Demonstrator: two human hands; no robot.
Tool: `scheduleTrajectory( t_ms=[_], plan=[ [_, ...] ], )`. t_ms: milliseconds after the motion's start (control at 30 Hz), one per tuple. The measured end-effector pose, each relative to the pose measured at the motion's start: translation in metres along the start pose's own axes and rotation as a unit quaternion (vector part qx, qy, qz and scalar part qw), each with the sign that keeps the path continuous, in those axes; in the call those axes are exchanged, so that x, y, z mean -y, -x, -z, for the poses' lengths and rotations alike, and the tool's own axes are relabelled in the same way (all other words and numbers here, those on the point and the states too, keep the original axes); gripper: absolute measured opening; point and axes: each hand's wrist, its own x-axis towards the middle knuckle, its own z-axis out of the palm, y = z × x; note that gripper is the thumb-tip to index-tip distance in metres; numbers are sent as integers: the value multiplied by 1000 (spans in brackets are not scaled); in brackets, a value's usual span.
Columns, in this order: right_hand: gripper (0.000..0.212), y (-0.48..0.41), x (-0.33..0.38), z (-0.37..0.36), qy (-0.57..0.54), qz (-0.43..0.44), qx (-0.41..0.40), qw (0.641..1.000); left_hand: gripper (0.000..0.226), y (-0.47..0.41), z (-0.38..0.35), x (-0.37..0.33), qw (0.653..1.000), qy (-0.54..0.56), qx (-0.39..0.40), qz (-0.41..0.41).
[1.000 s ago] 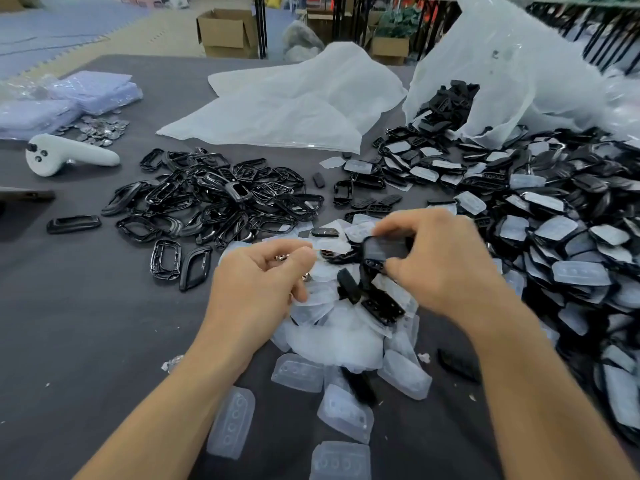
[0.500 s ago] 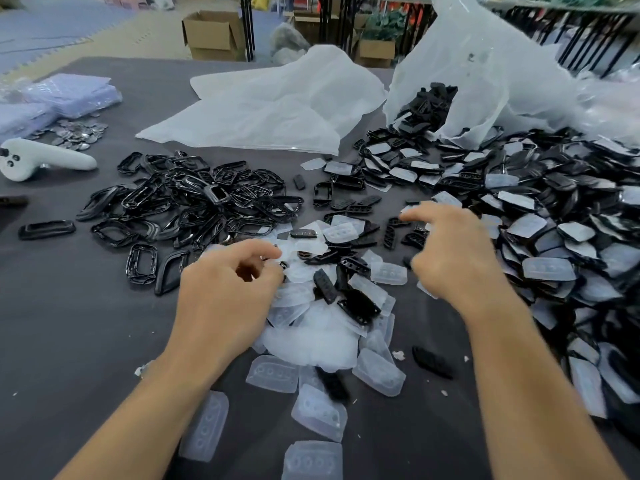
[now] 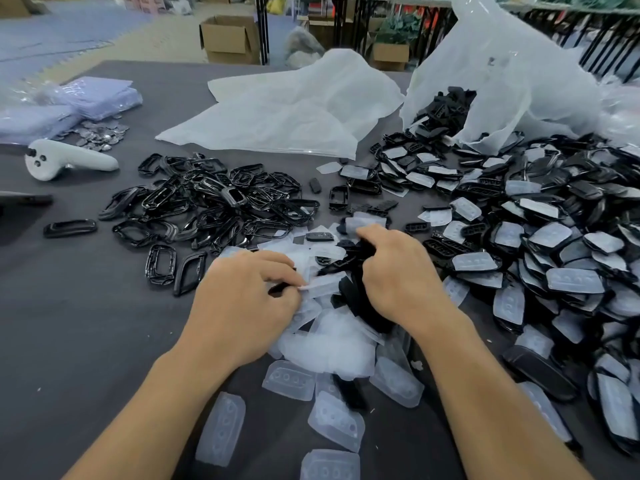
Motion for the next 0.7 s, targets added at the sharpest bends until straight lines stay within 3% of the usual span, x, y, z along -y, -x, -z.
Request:
scheduleTrajectory(
  t_ms=[133, 300, 467, 633, 700],
  plan=[
    [59, -9, -6, 1, -29, -64, -108, 992, 16, 3, -1, -2, 999, 12, -35, -22],
    [46, -14, -5, -2, -22, -23, -49, 998, 14, 0, -4, 1, 998, 6, -69, -12],
    [14, -8, -8, 6, -109, -63, -133, 983, 17, -9, -6, 12, 993, 22, -105, 40],
    [11, -6, 1, 11, -279, -117, -187, 935, 38, -31, 7, 34, 987, -49, -146, 38],
    [39, -6, 0, 13, -291, -134, -170, 932, 41, -39, 11, 45, 988, -82, -118, 54]
  ],
)
